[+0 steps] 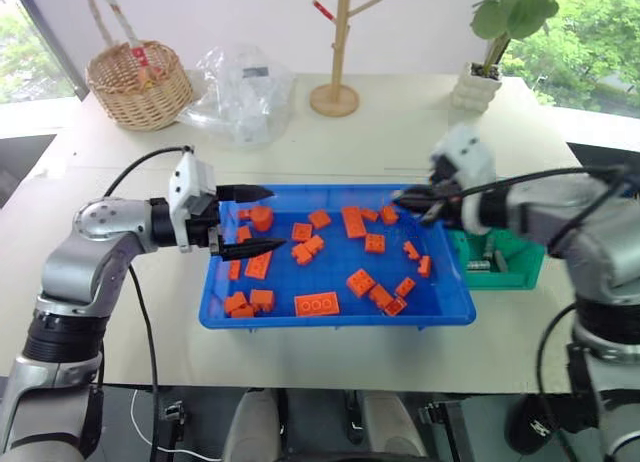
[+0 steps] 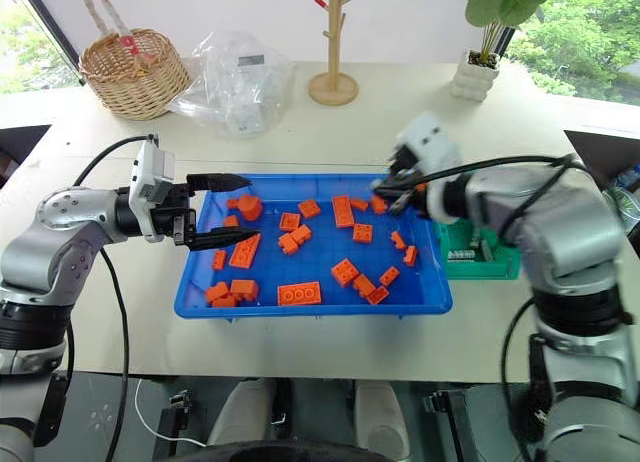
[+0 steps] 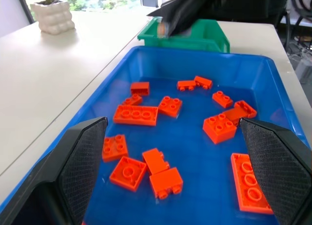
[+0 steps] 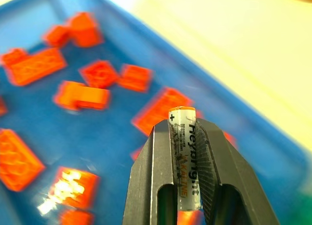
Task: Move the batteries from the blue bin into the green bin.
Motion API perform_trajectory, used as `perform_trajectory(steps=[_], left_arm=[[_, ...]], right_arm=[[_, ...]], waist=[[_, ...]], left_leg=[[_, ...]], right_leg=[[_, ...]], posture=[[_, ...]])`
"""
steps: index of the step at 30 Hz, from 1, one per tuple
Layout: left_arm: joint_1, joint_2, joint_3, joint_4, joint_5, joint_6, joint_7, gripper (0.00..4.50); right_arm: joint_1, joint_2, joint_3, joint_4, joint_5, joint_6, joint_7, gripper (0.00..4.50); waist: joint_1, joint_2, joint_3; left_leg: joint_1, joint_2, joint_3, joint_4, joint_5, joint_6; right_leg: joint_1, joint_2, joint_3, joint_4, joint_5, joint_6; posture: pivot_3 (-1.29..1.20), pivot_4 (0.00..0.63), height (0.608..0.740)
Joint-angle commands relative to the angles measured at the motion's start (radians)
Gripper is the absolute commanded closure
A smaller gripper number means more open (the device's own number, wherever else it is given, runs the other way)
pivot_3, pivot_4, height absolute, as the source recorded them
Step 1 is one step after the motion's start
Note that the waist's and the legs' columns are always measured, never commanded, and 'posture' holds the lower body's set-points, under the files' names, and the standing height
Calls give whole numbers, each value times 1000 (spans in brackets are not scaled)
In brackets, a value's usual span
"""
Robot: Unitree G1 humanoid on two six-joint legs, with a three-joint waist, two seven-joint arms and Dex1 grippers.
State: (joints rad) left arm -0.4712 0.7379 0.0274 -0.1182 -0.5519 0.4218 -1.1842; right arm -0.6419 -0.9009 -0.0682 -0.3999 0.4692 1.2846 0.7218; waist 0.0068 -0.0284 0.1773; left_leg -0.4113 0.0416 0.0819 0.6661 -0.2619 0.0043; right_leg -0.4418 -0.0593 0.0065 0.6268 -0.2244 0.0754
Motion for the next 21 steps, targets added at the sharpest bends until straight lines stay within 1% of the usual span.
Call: perform_trajectory(steps=[1, 5, 8, 9, 11, 13, 15, 16, 18, 21], left_arm=[[-20, 19, 26, 13, 6, -20, -13, 0], [-34, 27, 34, 47, 11, -28, -21, 0], [-48, 33, 37, 70, 15, -36, -27, 0], [-53, 35, 39, 77, 15, -36, -28, 0], [-69, 41, 49, 100, 12, -31, -29, 0], [-90, 52, 65, 129, 4, -18, -31, 0], [-107, 71, 85, 159, -6, -6, -43, 0], [-113, 85, 99, 176, -14, 4, -54, 0], [-121, 116, 122, 205, -23, 17, -79, 0], [-119, 173, 143, 241, -21, 15, -129, 0]], right_arm=[[76, -110, -73, 69, -36, -90, 37, 4474], [168, -140, -103, 114, -53, -163, 34, 4474], [197, -130, -104, 152, -75, -233, 24, 2959], [205, -131, -104, 165, -83, -273, 30, 2514], [235, -147, -115, 201, -102, -392, 74, 1435], [302, -195, -144, 242, -121, -561, 181, 1435], [395, -245, -218, 281, -104, -735, 348, 1435], [423, -265, -257, 323, -87, -786, 416, 1435], [439, -293, -316, 441, -68, -877, 510, 1435], [417, -322, -358, 649, -68, -1003, 610, 1435]], waist=[[0, 0, 0], [-13, 0, 0], [-24, 0, 0], [-25, 0, 0], [-24, 0, 0], [-17, 0, 0], [-12, 0, 0], [-12, 0, 0], [-17, 0, 0], [-24, 0, 0]], left_leg=[[0, 0, 0, 0, 0, 0], [1, 0, 1, 0, 0, 0], [1, 1, 0, 0, 0, 0], [1, 1, 0, 0, 0, 0], [1, 2, 0, 0, 0, 0], [1, 1, 1, 0, 0, 0], [0, 1, 1, 0, 0, 0], [1, 1, 1, 0, 0, 0], [1, 1, 2, 0, 0, 0], [3, 1, 3, 1, 0, 0]], right_leg=[[0, 0, 0, -1, 0, 0], [0, 0, 1, 0, 0, 0], [-1, 2, 2, 1, 0, 0], [-1, 2, 3, 1, 0, 1], [-1, 3, 3, 1, 0, 1], [-1, 3, 3, 1, 0, 1], [-1, 3, 2, 1, 0, 2], [-1, 3, 2, 1, 0, 2], [0, 3, 2, 0, 0, 3], [1, 3, 3, 0, 0, 2]], posture=[[0, 150, 736], [0, 150, 736], [0, 150, 736], [0, 150, 736], [0, 150, 736], [0, 150, 736], [0, 150, 736], [0, 150, 736], [0, 150, 736], [0, 150, 736]])
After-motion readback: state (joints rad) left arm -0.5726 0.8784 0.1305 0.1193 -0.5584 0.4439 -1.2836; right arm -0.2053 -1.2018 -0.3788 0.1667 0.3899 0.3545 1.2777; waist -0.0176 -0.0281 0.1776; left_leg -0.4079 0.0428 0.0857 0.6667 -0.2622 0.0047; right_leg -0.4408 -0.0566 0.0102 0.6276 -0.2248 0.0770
